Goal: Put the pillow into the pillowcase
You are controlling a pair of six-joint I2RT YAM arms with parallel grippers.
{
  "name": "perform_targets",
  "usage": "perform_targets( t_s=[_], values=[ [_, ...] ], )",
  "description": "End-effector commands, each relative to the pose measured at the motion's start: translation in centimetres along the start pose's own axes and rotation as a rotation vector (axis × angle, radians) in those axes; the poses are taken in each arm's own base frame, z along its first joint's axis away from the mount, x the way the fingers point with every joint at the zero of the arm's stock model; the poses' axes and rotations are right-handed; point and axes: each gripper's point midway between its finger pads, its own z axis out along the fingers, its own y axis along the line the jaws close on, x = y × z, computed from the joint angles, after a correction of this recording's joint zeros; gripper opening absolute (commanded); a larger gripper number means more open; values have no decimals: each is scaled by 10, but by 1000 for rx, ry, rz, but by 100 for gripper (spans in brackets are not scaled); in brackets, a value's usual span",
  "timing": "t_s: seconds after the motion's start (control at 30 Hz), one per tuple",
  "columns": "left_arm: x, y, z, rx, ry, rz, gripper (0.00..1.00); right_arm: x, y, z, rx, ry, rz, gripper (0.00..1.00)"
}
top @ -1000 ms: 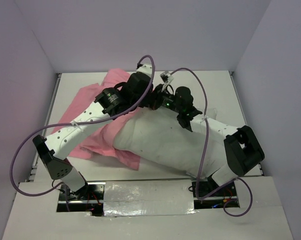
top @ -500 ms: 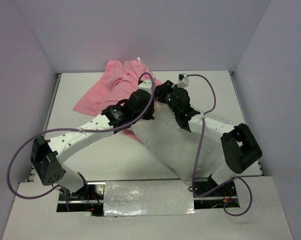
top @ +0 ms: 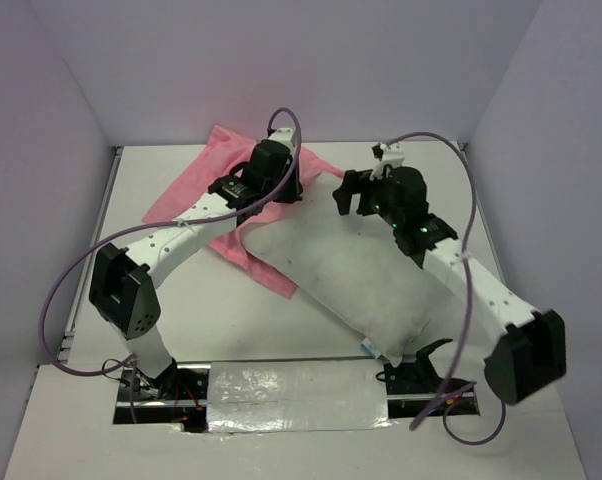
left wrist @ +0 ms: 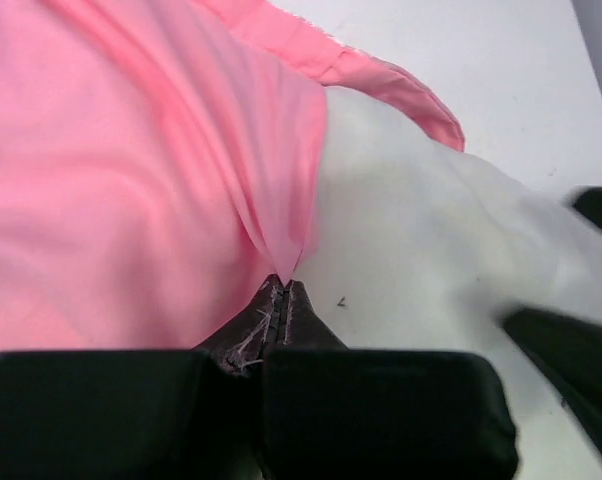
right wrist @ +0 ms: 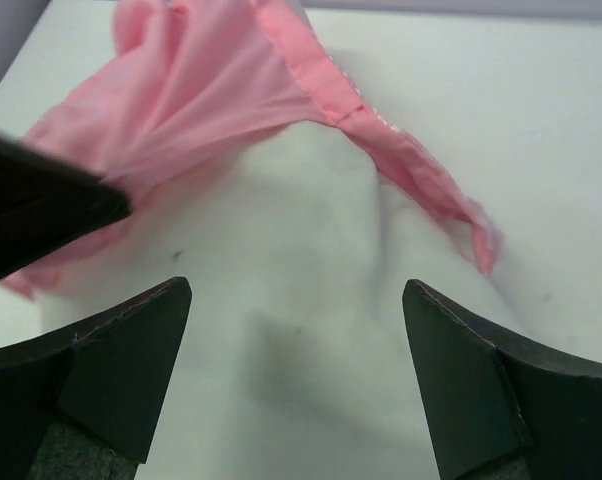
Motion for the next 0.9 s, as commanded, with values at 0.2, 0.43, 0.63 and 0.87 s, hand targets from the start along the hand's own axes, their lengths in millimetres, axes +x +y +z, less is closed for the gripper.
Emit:
perform_targets(
  t_s=[0.2,0.43,0.63,0.87],
  values=[
    [-31,-28,-22,133,-62,51,0,33,58,-84,-510,134,-600,92],
    [-29,-29,-23,135,-41,58,0,87,49,-34,-508,342,-665,93],
    [-28,-35,-24,162,-25,48,0,87,60,21,-411,262,-571,0],
    [-32,-87,-63,318,-43,56,0,-34,115,-8,-492,-293,-282,0]
  ],
)
